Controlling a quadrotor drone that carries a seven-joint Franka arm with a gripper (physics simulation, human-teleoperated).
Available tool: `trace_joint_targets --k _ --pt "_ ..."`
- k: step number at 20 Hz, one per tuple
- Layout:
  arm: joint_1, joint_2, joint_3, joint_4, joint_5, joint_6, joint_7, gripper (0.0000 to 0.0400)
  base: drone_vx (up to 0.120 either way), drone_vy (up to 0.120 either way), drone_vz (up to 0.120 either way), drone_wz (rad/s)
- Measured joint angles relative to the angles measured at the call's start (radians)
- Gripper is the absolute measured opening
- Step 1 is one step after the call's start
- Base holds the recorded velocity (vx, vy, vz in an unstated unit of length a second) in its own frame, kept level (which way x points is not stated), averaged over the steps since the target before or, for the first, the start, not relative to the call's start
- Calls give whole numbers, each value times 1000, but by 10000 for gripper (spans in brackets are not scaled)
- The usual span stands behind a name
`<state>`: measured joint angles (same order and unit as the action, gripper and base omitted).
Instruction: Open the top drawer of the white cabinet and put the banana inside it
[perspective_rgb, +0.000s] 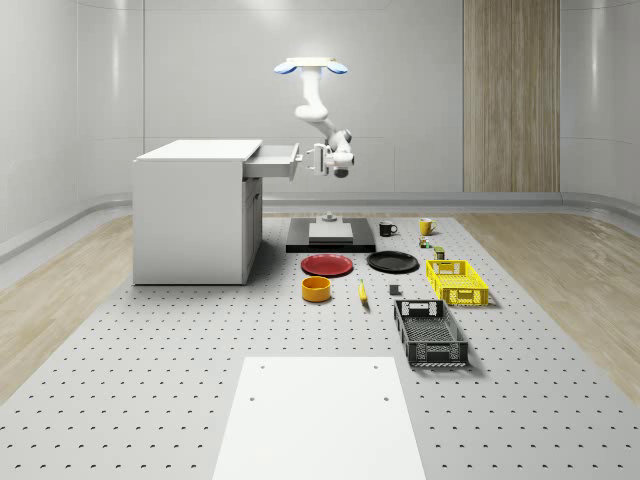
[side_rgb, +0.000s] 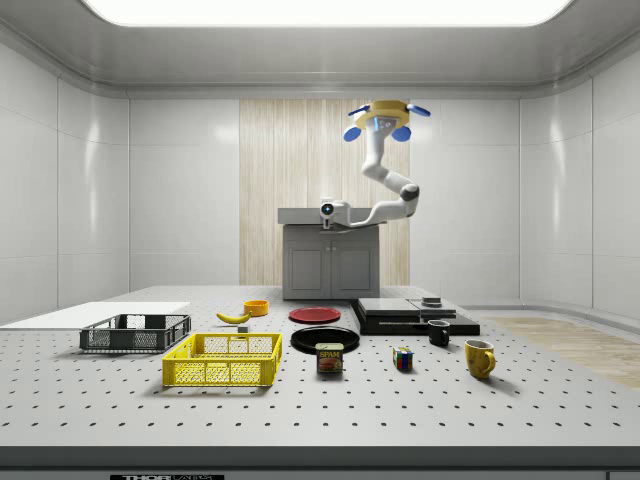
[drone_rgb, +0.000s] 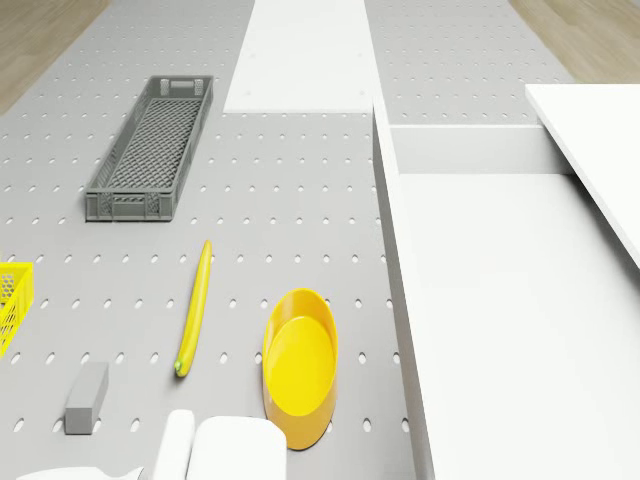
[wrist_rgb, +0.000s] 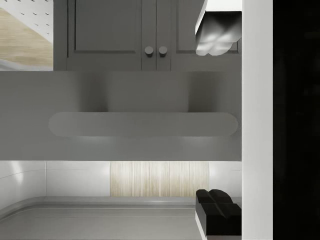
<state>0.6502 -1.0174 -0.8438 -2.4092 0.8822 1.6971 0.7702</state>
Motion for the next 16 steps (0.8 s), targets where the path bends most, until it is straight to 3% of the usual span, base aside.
trace_joint_targets --k 14,16 --pt "38 -42 -20 -4 -22 31 24 400 120 120 0 0" --pt "88 -132 -109 -104 177 87 -76 400 120 20 0 0"
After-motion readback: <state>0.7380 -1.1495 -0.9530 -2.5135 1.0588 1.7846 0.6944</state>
